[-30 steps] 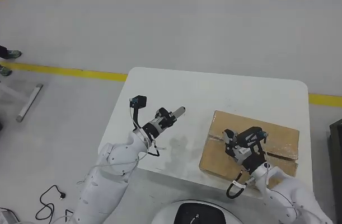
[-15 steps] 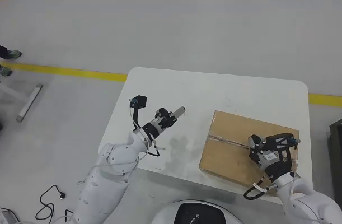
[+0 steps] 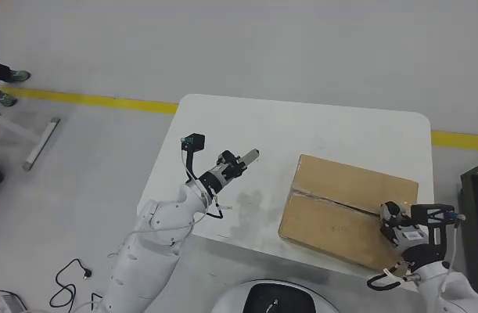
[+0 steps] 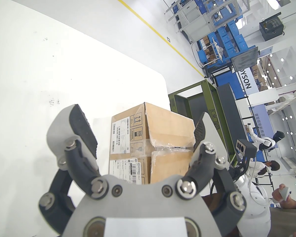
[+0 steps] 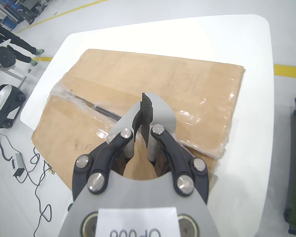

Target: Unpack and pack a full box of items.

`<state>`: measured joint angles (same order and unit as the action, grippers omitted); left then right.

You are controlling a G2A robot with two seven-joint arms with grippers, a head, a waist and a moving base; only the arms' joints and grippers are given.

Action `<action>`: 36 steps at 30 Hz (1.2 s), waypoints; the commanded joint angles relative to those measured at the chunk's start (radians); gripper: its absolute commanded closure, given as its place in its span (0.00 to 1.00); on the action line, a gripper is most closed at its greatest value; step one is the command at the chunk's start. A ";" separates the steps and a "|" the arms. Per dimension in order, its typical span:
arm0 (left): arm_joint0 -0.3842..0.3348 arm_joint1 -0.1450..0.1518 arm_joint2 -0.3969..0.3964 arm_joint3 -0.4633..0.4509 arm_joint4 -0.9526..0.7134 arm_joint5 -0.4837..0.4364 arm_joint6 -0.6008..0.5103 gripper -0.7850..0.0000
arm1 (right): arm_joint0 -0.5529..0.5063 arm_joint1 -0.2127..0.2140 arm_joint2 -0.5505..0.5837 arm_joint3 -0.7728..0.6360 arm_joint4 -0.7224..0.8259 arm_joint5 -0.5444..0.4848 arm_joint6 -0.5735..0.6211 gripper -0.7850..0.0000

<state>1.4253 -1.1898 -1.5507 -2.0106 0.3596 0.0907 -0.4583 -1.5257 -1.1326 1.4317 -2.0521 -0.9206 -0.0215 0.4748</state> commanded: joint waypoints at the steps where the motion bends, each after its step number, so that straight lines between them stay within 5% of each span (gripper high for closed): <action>1: 0.000 0.000 0.000 0.000 0.000 0.000 0.000 0.00 | -0.022 0.001 0.028 -0.008 0.005 0.010 -0.005 1.00; 8: 0.000 0.000 0.000 0.000 0.000 0.000 0.000 0.00 | -0.076 0.003 0.122 -0.072 0.061 0.033 -0.038 1.00; 14: 0.000 0.000 0.000 0.000 0.000 0.000 0.000 0.00 | -0.099 0.003 0.118 -0.186 0.128 -0.064 -0.047 1.00; 23: 0.000 0.000 0.000 0.000 0.000 0.000 0.000 0.00 | -0.003 -0.006 -0.113 -0.142 0.028 -0.184 -0.041 1.00; 36: 0.000 0.000 0.000 0.000 0.000 0.000 0.000 0.00 | 0.296 -0.064 -0.421 0.137 -0.120 -0.103 -0.087 1.00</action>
<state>1.4253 -1.1898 -1.5507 -2.0106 0.3596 0.0907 -0.4583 -1.2467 -1.1920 1.0233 -1.9403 -1.0371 -0.1450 0.3830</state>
